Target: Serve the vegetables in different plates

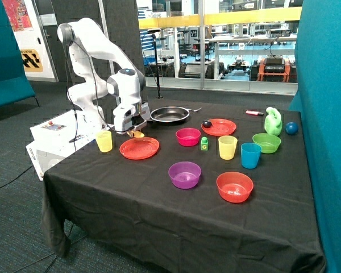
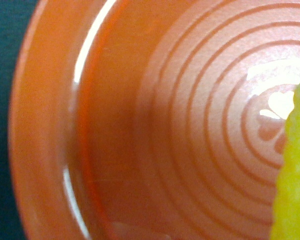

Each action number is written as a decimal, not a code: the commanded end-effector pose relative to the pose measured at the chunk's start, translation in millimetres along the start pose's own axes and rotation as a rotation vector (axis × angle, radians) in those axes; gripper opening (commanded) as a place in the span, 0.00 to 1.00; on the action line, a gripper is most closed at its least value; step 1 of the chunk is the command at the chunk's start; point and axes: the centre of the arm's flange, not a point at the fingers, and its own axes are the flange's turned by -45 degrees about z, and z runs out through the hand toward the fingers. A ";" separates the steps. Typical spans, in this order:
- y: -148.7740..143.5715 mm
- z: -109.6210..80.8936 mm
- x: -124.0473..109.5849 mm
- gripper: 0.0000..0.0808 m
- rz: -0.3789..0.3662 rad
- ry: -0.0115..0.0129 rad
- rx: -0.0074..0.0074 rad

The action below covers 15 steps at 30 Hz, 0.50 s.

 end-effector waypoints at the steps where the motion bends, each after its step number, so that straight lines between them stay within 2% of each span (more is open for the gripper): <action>1: 11.5 20.1 5.6 0.00 0.017 -0.0005 0.0063; 15: 16.7 44.1 17.8 0.00 0.017 -0.0005 0.0063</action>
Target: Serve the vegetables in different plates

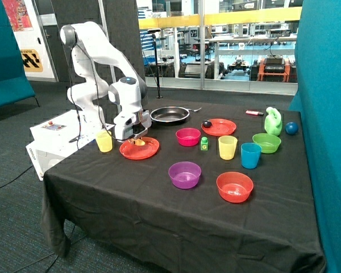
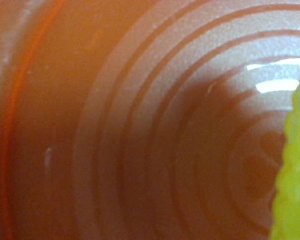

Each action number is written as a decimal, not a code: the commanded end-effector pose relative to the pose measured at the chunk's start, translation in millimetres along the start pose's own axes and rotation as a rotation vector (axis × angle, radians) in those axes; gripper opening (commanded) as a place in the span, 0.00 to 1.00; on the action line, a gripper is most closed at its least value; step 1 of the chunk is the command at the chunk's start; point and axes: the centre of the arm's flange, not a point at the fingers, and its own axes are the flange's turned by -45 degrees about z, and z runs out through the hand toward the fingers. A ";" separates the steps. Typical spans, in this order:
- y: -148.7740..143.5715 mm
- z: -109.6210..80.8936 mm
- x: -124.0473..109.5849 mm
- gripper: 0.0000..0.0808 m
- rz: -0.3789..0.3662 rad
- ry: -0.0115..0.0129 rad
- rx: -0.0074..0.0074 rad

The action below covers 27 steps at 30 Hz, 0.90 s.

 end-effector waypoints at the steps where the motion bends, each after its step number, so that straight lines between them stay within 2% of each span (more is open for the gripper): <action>1: 2.2 14.6 5.1 0.00 -0.008 0.0017 0.0018; 3: 0.3 15.2 4.8 0.00 -0.014 0.0017 0.0018; 4: -2.0 15.3 4.0 0.03 -0.027 0.0017 0.0018; 6: -4.9 15.2 3.4 0.16 -0.044 0.0017 0.0018; 9: -9.3 16.7 1.9 0.42 -0.050 0.0017 0.0018; 13: -12.9 18.0 0.5 0.61 -0.059 0.0017 0.0018; 17: -13.5 18.3 0.5 0.71 -0.060 0.0017 0.0018; 27: -6.5 16.2 2.4 0.81 -0.056 0.0017 0.0018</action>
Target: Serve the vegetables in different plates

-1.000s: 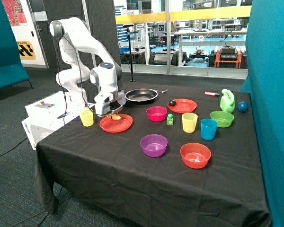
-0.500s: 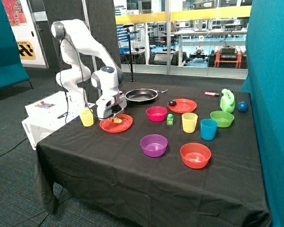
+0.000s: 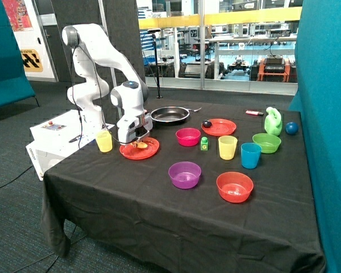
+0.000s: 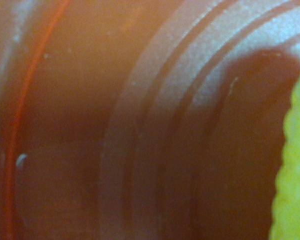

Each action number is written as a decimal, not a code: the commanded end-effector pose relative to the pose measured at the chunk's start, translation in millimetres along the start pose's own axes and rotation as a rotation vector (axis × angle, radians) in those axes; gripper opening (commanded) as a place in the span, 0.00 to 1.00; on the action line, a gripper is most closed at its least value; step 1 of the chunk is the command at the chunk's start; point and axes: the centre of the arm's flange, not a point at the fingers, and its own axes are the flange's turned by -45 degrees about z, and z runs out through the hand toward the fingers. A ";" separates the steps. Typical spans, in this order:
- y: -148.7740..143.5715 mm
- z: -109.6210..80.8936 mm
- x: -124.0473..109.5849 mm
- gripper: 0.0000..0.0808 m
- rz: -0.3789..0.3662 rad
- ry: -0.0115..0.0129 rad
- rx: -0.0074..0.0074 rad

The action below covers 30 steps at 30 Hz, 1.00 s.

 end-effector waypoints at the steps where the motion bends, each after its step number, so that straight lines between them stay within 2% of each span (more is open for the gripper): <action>1: 3.4 -0.7 0.1 0.81 -0.002 0.0030 -0.0014; 16: 0.1 -5.6 -3.5 0.95 -0.014 0.0030 -0.0014; 23: 1.8 -15.6 -4.8 0.91 -0.010 0.0030 -0.0014; 30: 3.7 -36.3 -9.6 0.79 -0.021 0.0030 -0.0014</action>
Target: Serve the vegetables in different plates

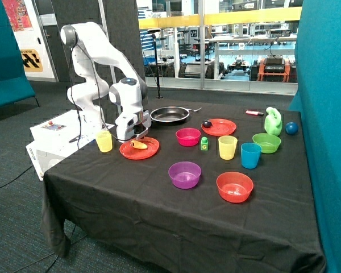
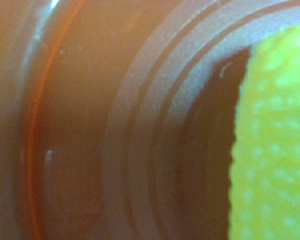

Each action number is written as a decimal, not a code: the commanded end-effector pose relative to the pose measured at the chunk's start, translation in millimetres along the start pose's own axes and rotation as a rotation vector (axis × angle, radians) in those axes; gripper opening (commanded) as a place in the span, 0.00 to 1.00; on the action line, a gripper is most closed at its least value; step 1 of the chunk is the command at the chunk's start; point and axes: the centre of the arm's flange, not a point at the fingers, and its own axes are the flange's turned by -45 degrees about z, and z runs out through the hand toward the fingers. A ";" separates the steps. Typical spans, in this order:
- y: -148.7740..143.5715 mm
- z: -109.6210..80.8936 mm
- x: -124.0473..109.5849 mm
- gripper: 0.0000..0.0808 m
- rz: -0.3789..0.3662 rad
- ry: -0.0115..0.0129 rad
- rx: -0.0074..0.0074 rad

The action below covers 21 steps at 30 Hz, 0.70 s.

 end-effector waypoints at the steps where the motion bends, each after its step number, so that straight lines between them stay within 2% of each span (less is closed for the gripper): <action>1: 0.8 -21.9 -4.7 0.78 -0.008 -0.0048 -0.0037; 6: -6.0 -32.6 -9.4 0.73 -0.043 -0.0049 -0.0036; 7: -9.0 -34.5 -11.1 0.71 -0.028 -0.0049 -0.0037; 11: -25.0 -41.0 -13.9 0.70 -0.071 -0.0049 -0.0036; 15: -45.5 -46.5 -11.2 0.69 -0.128 -0.0050 -0.0034; 21: -66.1 -54.1 -2.5 0.69 -0.171 -0.0051 -0.0033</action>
